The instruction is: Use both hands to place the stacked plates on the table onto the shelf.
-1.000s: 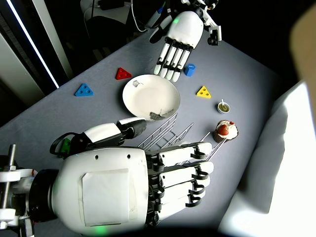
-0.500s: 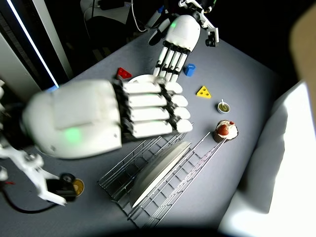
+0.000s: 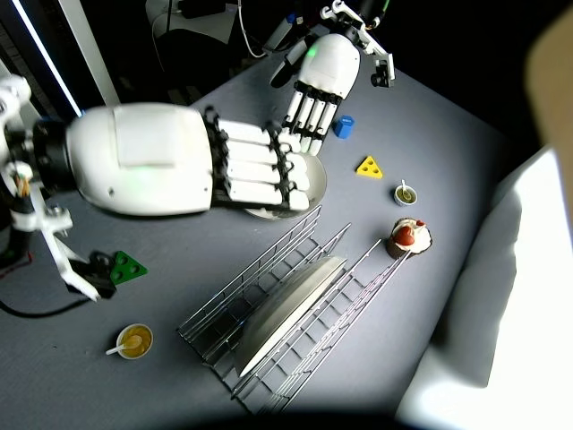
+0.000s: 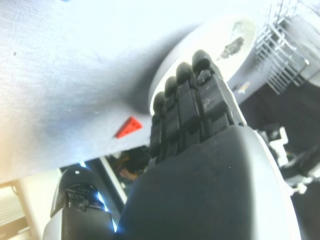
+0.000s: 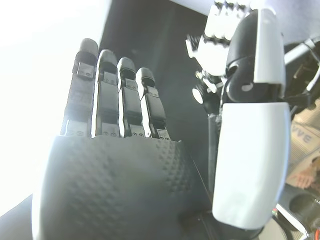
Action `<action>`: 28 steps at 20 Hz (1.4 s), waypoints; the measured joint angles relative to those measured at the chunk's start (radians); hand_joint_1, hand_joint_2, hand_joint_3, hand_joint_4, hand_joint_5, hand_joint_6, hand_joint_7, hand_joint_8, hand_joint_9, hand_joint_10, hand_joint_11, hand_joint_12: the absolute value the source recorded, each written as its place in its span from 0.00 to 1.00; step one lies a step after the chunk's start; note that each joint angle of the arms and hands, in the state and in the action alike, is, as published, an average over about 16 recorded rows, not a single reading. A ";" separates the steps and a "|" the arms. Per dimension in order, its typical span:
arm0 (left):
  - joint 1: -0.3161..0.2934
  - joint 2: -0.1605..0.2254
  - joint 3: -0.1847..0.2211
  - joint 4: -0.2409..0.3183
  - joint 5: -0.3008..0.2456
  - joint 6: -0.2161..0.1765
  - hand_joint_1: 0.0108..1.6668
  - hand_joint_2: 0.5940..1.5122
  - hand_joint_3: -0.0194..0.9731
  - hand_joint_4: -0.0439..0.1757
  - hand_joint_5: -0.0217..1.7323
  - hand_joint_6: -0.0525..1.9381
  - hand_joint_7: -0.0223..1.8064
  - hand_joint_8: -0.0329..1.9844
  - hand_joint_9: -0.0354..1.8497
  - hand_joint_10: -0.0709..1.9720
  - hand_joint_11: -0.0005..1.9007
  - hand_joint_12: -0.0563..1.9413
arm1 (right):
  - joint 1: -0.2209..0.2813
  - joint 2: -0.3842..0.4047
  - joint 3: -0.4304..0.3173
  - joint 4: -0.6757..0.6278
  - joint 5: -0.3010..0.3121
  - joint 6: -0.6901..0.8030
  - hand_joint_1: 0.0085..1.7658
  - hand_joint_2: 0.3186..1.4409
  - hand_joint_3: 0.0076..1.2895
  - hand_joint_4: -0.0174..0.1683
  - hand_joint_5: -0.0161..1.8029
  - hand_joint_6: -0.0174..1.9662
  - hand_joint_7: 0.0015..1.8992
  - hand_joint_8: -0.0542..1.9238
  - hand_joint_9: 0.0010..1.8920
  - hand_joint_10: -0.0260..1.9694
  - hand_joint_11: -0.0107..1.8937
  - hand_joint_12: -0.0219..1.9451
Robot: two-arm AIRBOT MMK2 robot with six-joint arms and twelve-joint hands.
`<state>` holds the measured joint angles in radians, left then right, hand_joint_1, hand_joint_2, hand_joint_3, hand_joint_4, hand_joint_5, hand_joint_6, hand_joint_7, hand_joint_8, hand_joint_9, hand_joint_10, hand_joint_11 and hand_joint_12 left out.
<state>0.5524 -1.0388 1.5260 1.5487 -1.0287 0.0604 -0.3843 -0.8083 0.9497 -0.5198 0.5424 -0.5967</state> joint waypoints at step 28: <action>0.065 -0.001 -0.021 0.077 0.048 0.014 0.03 0.51 0.04 0.15 0.10 0.01 0.13 0.01 0.15 0.04 0.12 0.03 | -0.117 -0.059 -0.063 -0.084 0.038 -0.292 0.64 0.51 0.01 0.12 0.11 0.02 0.12 0.03 0.13 0.02 0.18 0.03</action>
<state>0.6174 -1.0400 1.5045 1.6255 -0.9810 0.0744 -0.5010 -0.8675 0.8862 -0.6038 0.5802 -0.8886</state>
